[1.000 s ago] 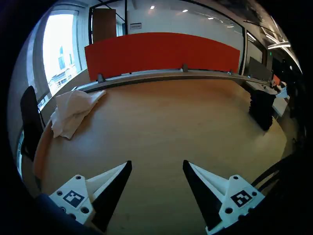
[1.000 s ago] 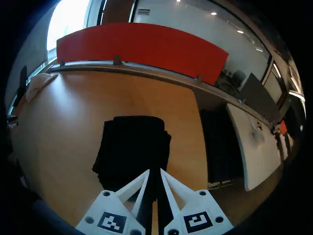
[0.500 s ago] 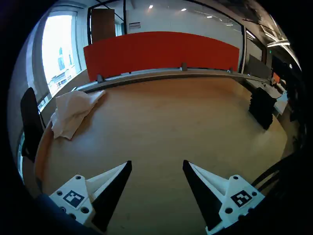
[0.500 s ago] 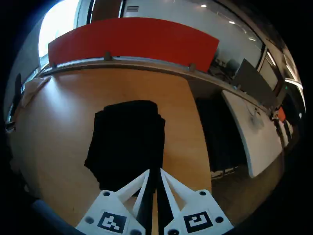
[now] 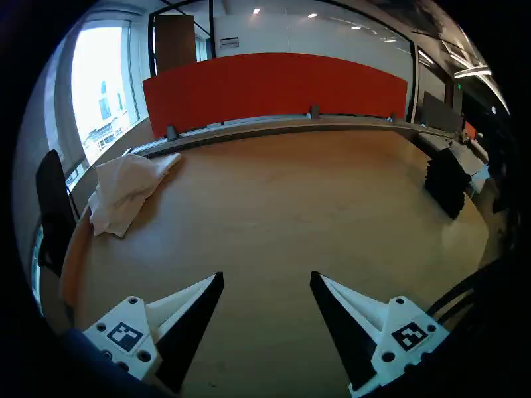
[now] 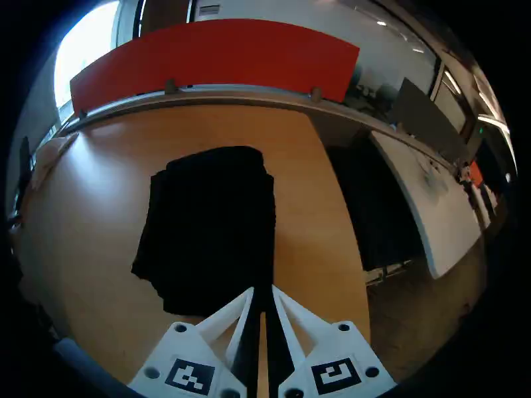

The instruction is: Fold towel

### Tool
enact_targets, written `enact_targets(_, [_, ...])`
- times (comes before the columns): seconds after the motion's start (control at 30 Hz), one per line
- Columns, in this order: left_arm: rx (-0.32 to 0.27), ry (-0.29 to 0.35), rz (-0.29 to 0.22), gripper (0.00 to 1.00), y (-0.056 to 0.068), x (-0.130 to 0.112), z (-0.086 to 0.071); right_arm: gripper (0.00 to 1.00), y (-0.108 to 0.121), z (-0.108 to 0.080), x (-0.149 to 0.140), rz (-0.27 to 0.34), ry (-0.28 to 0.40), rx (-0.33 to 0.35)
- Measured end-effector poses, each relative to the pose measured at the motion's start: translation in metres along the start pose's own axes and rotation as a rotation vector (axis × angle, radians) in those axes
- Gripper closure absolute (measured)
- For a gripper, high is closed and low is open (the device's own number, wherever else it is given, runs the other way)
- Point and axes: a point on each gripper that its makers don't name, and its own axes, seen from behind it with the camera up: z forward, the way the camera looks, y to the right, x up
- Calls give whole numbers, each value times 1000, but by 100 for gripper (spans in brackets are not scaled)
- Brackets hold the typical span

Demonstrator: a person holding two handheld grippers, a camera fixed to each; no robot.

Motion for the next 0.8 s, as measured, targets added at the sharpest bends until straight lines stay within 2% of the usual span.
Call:
enact_targets(0.37, [1, -3, -1, 3, 1, -3, -1, 96, -1, 4, -12, 9, -26, -5])
enact_targets(0.6, [3, -3, -6, 3, 0, -5, -2, 96, -2, 4, -8, 22, -10, -2])
enact_targets(0.73, [5, -2, -7, 3, 0, -4, -2, 93, -5, 1, -6, 27, 6, 3])
enact_targets(0.8, [6, -1, -8, 3, 0, -4, -3, 89, -7, 0, -5, 29, 12, 7])
